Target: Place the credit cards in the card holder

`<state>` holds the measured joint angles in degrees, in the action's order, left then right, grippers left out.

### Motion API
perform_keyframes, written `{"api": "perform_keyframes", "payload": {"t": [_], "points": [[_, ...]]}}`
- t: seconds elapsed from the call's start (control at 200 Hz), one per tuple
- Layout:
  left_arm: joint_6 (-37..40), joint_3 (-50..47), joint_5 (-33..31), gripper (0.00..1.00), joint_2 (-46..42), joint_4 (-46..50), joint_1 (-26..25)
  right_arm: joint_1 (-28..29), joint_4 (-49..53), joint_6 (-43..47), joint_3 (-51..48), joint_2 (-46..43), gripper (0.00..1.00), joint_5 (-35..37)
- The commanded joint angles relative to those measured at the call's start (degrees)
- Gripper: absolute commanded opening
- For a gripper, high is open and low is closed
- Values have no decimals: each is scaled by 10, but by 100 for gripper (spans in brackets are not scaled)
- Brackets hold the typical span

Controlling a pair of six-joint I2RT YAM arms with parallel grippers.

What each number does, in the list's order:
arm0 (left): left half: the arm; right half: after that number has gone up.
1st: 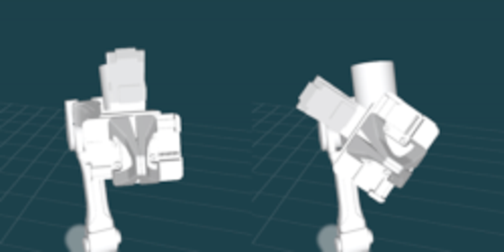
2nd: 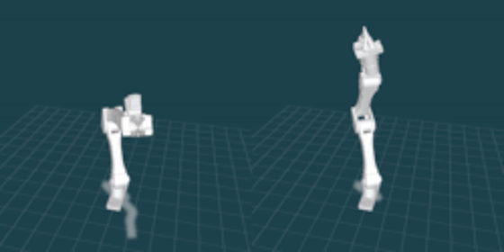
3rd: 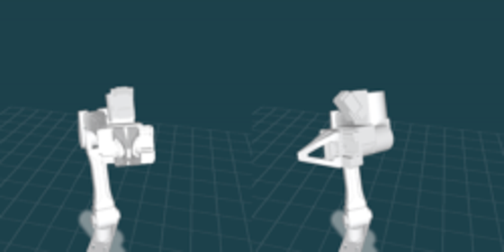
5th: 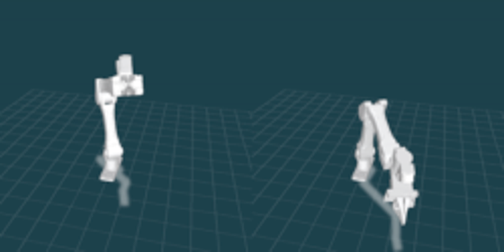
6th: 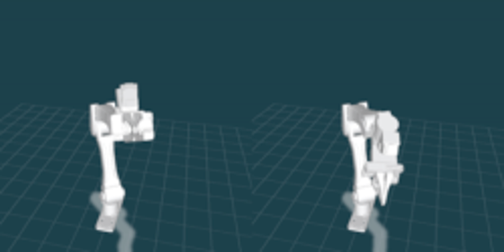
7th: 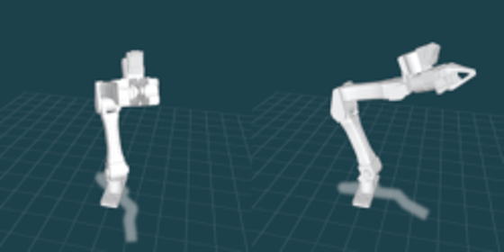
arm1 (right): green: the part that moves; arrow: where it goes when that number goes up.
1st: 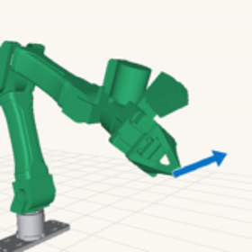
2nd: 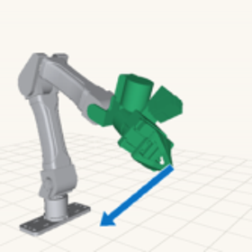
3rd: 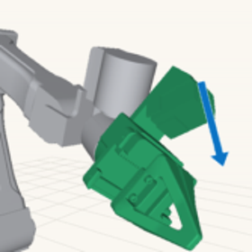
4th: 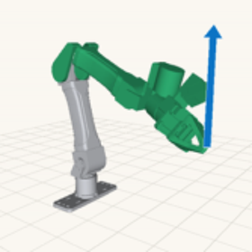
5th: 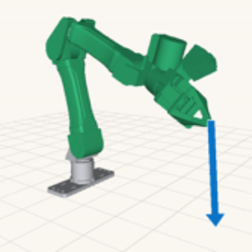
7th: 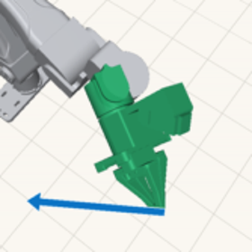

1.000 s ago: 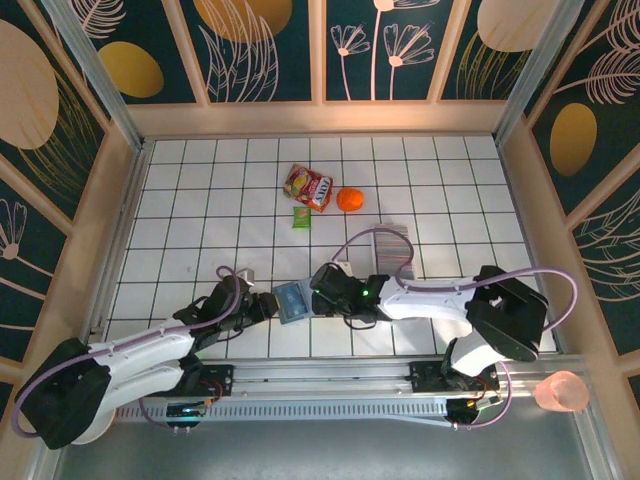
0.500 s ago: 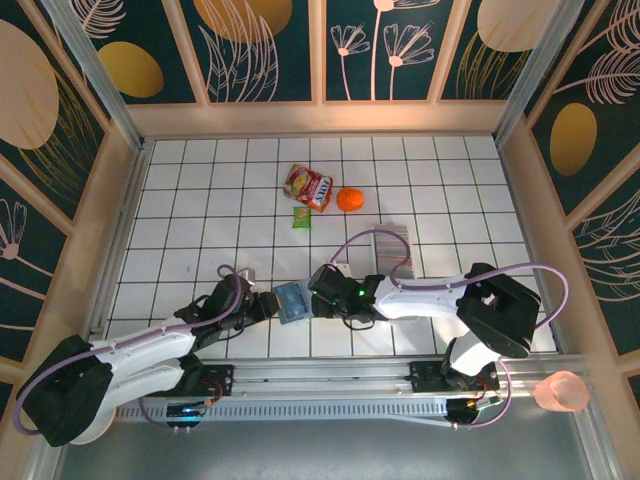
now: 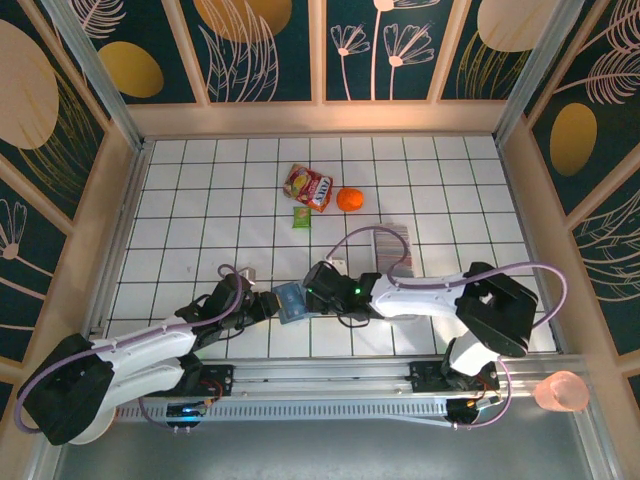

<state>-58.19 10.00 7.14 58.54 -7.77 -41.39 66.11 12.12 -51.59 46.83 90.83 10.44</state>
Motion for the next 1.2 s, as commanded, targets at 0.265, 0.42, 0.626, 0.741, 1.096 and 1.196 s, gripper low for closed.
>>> {"api": "perform_keyframes", "payload": {"t": [0.265,0.42,0.626,0.741,1.096,1.196], "points": [[-3,6,16,33,37,-20,-3,9,-15,-27,4,39,52,-11],[-3,6,16,30,45,-23,-4,13,-38,-29,14,53,52,-27],[-4,3,15,27,46,-23,-4,16,-60,-32,21,58,52,-36],[-6,2,12,25,46,-23,-4,17,-81,-36,19,55,51,-49],[-7,1,9,22,45,-22,-3,28,-90,-34,35,46,49,-48],[-8,-1,9,21,46,-26,-4,29,-102,-35,33,43,48,-52]]}}
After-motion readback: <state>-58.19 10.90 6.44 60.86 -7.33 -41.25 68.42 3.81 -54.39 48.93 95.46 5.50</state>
